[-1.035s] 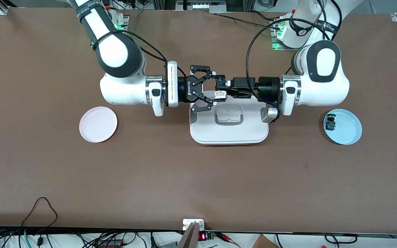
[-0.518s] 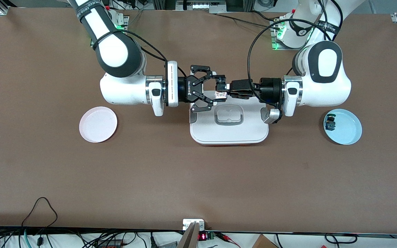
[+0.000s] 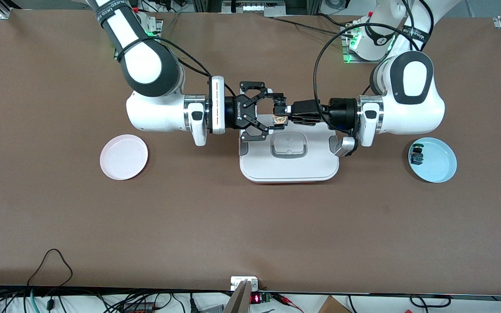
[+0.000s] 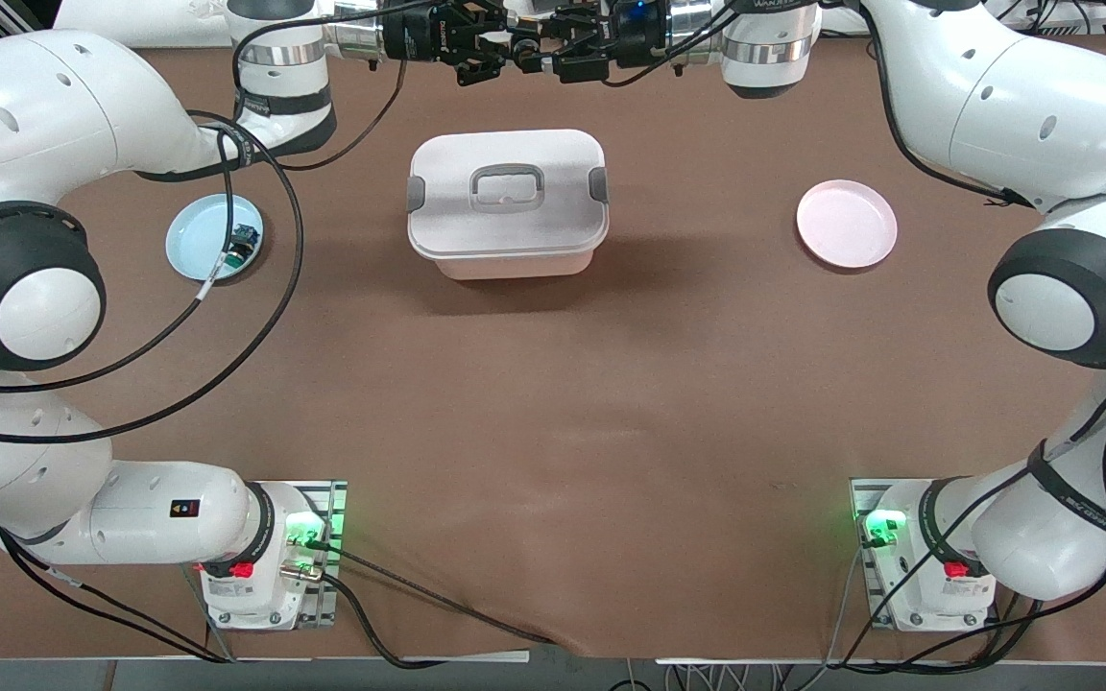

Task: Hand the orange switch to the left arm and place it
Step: 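Grasp the orange switch with the left gripper above the box, then open the right gripper and pull back while the left gripper carries the switch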

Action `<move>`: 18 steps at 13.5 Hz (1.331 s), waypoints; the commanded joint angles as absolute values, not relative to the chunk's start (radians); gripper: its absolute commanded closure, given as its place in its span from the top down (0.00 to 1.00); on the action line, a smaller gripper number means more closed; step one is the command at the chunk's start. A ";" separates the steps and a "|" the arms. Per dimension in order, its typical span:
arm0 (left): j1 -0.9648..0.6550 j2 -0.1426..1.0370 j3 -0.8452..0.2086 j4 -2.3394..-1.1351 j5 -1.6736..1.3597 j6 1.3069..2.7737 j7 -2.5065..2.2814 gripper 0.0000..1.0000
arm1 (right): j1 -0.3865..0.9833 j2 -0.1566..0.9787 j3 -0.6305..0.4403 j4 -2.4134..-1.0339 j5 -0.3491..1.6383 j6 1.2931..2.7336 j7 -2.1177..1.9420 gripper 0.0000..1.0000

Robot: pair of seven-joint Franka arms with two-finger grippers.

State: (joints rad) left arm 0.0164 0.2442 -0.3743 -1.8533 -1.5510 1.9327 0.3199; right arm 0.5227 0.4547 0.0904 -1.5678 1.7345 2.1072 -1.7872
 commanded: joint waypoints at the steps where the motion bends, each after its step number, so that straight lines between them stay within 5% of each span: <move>1: 0.025 0.221 -0.377 -1.867 -1.563 1.936 0.341 0.09 | 0.526 0.439 0.086 -1.577 1.753 2.111 -1.789 1.00; 6: 0.038 0.221 -0.373 -1.849 -1.452 1.930 0.344 0.09 | 0.486 0.428 0.068 -1.583 1.735 2.089 -1.787 1.00; 9: 0.054 0.224 -0.371 -1.798 -1.286 1.930 0.342 0.07 | 0.453 0.396 -0.009 -1.638 1.686 1.958 -1.786 1.00; 18: 0.097 0.253 -0.379 -1.743 -0.309 1.824 0.377 0.03 | 0.350 0.341 -0.218 -1.683 1.268 1.672 -1.480 1.00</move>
State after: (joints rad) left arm 0.0987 0.2401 -0.3695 -1.7605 -0.4658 1.8584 0.3418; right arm 0.3685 0.3942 -0.2148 -1.6626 1.3682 1.6905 -1.6165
